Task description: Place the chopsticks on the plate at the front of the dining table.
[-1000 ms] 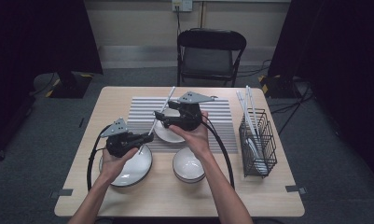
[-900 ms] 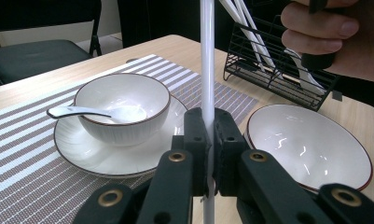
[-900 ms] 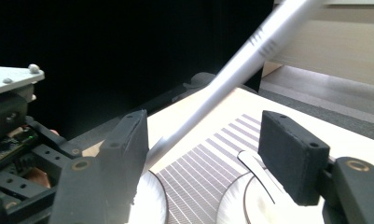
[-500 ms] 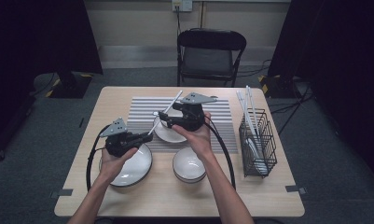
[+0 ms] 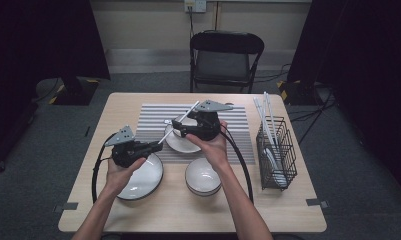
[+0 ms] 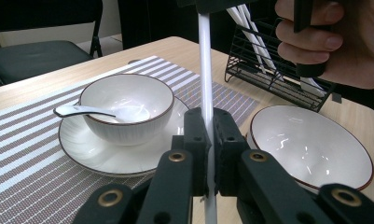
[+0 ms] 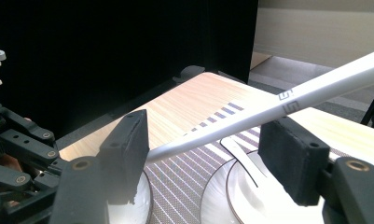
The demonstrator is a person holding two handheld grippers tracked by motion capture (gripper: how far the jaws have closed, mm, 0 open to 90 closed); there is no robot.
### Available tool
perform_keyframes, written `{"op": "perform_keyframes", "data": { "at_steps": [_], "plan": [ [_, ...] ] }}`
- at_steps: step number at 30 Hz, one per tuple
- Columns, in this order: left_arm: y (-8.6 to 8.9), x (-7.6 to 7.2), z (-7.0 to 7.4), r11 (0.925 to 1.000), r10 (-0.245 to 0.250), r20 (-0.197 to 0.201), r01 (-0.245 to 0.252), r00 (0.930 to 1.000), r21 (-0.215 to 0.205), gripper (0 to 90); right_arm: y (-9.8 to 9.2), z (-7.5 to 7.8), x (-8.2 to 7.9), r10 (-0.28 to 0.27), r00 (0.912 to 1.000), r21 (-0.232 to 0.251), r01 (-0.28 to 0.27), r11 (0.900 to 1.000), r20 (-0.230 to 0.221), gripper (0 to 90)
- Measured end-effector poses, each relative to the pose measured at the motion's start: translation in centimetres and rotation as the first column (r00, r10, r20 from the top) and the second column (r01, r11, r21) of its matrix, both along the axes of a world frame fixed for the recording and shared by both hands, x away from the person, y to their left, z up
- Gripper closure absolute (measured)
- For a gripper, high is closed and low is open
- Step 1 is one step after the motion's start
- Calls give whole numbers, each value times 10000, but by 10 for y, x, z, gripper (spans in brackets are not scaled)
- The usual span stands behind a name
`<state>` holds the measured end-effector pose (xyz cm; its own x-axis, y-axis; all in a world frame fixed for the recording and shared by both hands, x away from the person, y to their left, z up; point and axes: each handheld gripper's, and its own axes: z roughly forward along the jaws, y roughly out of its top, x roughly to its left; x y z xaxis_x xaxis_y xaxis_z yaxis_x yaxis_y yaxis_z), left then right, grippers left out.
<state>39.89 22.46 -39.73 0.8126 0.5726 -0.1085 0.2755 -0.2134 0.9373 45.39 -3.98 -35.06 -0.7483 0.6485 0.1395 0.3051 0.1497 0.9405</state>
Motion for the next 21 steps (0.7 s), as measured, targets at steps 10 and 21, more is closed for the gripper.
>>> {"op": "perform_keyframes", "data": {
  "at_steps": [10, 21],
  "plan": [
    [-1, 1, -1, 10000, -8, -112, 8, 9999, -28, 863, -1, -3, 1, -24, 10000, -81, 24, 10000, -39, 323],
    [-1, 0, -1, 10000, -18, -85, 18, 10000, -25, 862, -4, -7, 2, -86, 9999, -31, 86, 10000, -142, 304]
  ]
}}
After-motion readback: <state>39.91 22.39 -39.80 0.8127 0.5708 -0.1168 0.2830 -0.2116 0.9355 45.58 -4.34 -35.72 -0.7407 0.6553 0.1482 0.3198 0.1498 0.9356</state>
